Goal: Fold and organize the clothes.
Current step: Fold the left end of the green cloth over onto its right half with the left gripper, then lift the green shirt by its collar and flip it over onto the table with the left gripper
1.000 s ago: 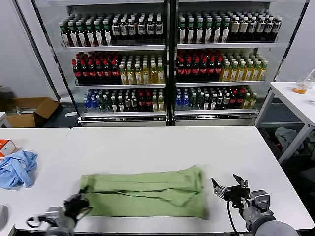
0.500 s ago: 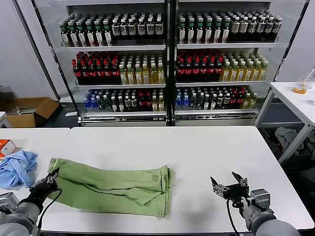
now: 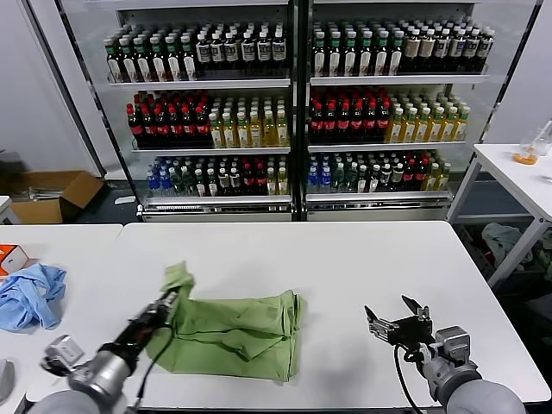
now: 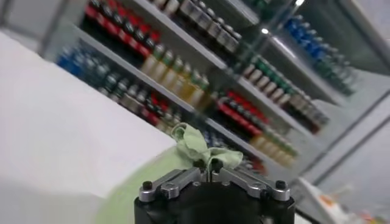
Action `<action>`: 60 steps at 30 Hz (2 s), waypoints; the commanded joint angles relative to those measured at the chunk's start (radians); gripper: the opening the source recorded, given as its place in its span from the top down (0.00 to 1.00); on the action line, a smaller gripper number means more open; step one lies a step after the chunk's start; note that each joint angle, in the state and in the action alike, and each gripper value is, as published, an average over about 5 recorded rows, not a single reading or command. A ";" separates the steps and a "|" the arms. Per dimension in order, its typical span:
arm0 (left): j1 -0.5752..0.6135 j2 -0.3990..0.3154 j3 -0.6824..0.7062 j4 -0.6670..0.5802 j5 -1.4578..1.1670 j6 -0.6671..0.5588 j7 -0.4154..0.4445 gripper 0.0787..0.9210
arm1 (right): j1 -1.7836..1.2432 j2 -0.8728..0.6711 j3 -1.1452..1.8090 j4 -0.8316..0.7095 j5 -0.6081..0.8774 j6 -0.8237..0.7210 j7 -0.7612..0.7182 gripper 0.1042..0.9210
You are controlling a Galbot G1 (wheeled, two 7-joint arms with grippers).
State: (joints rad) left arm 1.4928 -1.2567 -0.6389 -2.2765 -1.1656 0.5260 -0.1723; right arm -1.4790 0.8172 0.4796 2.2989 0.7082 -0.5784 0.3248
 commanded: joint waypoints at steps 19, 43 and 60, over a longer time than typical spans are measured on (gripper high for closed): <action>-0.139 -0.074 0.336 0.166 0.205 0.039 0.063 0.81 | 0.045 -0.027 -0.003 -0.033 0.002 0.001 -0.023 0.12; -0.036 0.042 0.109 0.297 0.628 -0.077 0.002 0.12 | 0.058 -0.005 -0.012 -0.046 -0.010 0.003 -0.021 0.12; -0.061 0.024 0.115 0.302 0.339 0.052 0.075 0.14 | 0.035 -0.008 0.015 -0.028 -0.011 0.001 -0.018 0.12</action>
State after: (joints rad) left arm 1.4329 -1.2361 -0.5103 -1.9952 -0.6931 0.5380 -0.1180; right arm -1.4415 0.8095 0.4897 2.2672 0.6964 -0.5766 0.3067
